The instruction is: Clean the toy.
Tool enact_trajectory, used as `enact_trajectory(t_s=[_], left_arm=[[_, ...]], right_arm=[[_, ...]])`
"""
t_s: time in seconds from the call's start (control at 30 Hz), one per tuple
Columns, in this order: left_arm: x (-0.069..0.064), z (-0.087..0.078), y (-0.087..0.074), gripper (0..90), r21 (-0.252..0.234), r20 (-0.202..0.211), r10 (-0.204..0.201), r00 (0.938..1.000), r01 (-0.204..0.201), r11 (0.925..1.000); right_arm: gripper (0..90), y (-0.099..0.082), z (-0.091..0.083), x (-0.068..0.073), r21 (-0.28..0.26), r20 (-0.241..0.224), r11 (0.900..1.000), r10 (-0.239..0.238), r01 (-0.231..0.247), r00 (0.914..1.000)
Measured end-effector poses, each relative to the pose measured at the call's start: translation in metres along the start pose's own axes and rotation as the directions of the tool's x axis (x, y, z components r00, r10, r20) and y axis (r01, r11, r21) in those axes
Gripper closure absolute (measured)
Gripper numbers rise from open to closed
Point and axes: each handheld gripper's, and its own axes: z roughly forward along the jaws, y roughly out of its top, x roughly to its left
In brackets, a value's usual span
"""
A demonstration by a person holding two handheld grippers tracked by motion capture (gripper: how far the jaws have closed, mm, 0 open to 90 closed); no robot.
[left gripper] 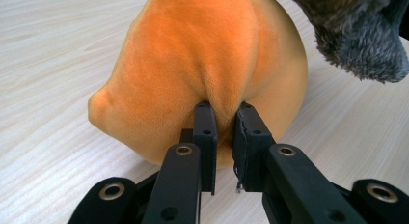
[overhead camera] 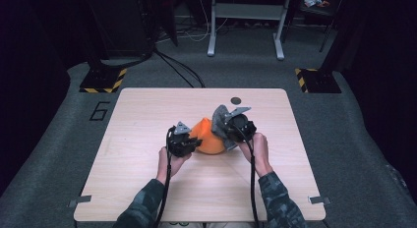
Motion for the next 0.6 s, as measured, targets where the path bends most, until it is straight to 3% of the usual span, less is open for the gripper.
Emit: enact_trajectory(t_s=[0.23,0.27,0.47,0.6], left_arm=[[-0.003,0.0,0.002,81.0,0.012,0.0,0.033,0.9994,-0.033,0.9994],[-0.002,0.0,0.001,81.0,0.007,0.003,0.016,0.9999,-0.016,0.9998],[-0.001,0.001,0.0,81.0,0.011,0.002,0.012,0.9999,-0.012,0.9999],[0.001,0.001,-0.001,81.0,0.009,-0.002,0.003,1.0,-0.003,1.0]], right_arm=[[70.8,0.016,0.005,0.023,-0.023,-0.001,0.9973,-0.07,0.07,0.9976],[70.8,0.016,0.006,0.023,-0.016,-0.003,0.9971,-0.074,0.074,0.9972],[70.8,0.011,0.011,0.018,0.002,-0.011,0.9981,-0.061,0.061,0.9981],[70.9,0.002,0.014,0.009,0.043,-0.01,0.9985,-0.034,0.034,0.9994]])
